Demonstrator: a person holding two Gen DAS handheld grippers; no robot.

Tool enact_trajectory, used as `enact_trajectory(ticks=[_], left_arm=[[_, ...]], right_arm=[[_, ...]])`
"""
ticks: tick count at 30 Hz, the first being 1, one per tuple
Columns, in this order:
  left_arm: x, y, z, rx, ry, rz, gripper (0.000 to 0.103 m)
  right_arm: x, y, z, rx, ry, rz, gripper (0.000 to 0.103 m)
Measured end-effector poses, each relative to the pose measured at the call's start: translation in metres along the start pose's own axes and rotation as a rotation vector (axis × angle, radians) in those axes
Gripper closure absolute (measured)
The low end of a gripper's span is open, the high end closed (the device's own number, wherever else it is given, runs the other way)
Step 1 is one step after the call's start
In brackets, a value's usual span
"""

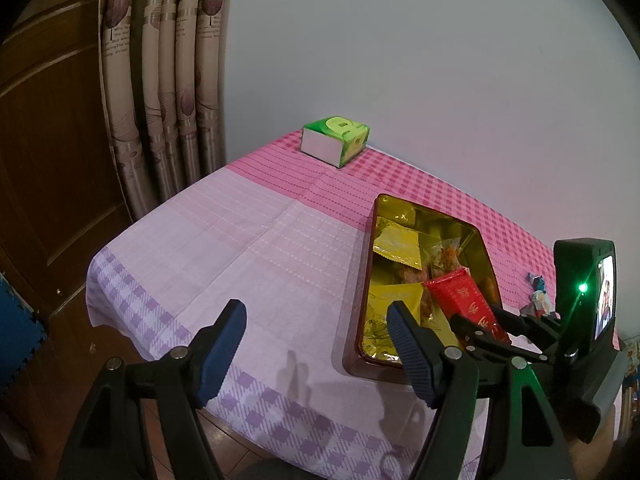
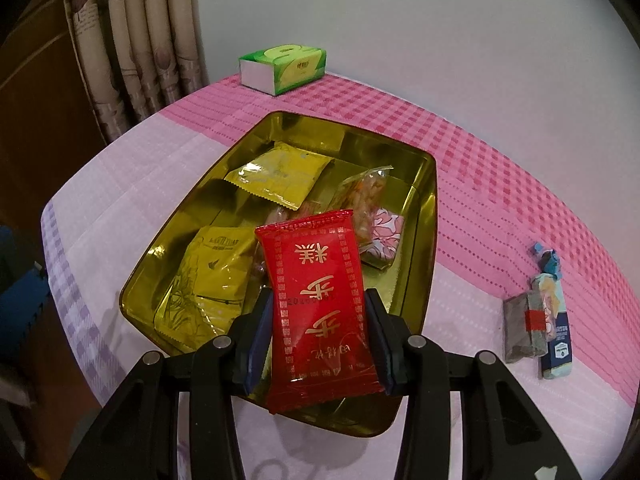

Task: Organize snacks
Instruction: 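Lower the red packet into the tin and open the right gripper, then reach the left gripper to the grey red-banded packet and grasp it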

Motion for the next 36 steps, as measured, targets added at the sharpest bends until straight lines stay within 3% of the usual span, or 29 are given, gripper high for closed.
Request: enact_trajectory(ticks=[13,17,21,24,29,31,36], left_arm=[[-0.001,0.000,-0.002,-0.007,-0.001,0.000,0.029],[-0.001,0.002,-0.003,-0.022,-0.002,-0.010,0.029],[0.002,0.002,-0.003,-0.020,-0.033,-0.029,0.029],[0.007,-0.001,-0.019,-0.073,-0.106,-0.047,0.029],[0.012,-0.022,-0.078,-0.260,-0.228,-0.038,0.029],[0.010,-0.031,-0.102,-0.299,-0.272,-0.024,0.029],[-0.027,-0.062,-0.187,-0.305,-0.360,0.096,0.029]], right_arm=[[-0.005,-0.001,0.000,-0.010,0.013,0.008,0.061],[-0.003,-0.004,-0.003,-0.026,0.036,0.006,0.043],[0.032,-0.019,-0.031,-0.106,0.090,-0.098,0.031],[0.055,-0.053,-0.079,-0.203,0.087,-0.141,0.022],[0.071,-0.149,-0.173,-0.333,-0.073,-0.113,0.022],[0.077,-0.192,-0.209,-0.432,-0.098,-0.104,0.022],[0.083,-0.271,-0.265,-0.608,-0.137,-0.089,0.021]])
Point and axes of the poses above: each gripper's, at about its wrist camera, not at the fingertips, and x roughly against the way its jaws point, z to its left, y to its top, the point moved 2 cm from there along -x, roughly the way its jaws point, and after that the axes turned 8 degrees about -y, right-handed, at the moved point
